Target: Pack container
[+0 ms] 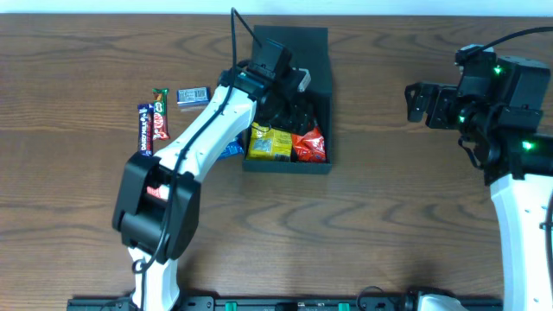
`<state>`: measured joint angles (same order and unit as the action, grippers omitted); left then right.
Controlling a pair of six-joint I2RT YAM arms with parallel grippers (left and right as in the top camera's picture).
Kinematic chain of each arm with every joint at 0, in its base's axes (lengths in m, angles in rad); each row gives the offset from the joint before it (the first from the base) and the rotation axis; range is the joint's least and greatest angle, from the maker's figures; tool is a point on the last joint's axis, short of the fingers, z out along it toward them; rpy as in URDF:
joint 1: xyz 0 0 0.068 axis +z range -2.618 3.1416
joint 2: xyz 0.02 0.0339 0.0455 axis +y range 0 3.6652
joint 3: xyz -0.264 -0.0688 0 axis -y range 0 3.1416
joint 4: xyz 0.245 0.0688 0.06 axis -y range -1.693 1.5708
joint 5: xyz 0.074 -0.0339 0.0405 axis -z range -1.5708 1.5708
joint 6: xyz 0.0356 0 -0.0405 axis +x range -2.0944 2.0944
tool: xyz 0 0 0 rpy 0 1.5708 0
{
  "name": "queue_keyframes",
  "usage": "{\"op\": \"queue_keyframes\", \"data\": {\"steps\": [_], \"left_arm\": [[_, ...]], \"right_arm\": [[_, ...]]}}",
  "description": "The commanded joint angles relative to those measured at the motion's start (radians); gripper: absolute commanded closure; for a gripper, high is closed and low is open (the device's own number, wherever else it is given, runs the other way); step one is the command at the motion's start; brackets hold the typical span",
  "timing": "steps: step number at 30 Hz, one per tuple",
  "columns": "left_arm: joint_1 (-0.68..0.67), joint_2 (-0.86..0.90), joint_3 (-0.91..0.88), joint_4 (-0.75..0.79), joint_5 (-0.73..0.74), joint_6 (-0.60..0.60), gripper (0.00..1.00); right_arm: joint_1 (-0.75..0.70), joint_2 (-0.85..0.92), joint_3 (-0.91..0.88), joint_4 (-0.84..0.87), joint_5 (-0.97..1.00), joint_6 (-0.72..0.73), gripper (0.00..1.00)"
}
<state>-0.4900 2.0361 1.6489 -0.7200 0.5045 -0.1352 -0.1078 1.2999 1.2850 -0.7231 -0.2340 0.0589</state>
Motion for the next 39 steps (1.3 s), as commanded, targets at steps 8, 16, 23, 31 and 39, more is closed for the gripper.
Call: {"op": "queue_keyframes", "data": {"steps": [8, 16, 23, 31, 39], "left_arm": [[0.018, 0.127, 0.005, 0.003, 0.066, -0.116, 0.22], [0.018, 0.146, 0.005, 0.076, 0.072, -0.124, 0.18], [0.018, 0.148, 0.005, 0.093, 0.060, -0.122, 0.18], [0.018, 0.154, 0.005, 0.094, 0.011, -0.122, 0.39], [0.018, 0.154, 0.005, 0.092, 0.013, -0.112, 0.76]], "right_arm": [[-0.005, -0.001, 0.003, -0.006, -0.010, -0.012, 0.01], [-0.005, -0.001, 0.003, -0.003, -0.010, -0.012, 0.01], [-0.005, -0.001, 0.003, -0.003, -0.010, -0.012, 0.01], [-0.005, -0.001, 0.003, -0.002, -0.010, -0.012, 0.01], [-0.005, -0.001, 0.003, -0.002, -0.010, -0.012, 0.01]]}}
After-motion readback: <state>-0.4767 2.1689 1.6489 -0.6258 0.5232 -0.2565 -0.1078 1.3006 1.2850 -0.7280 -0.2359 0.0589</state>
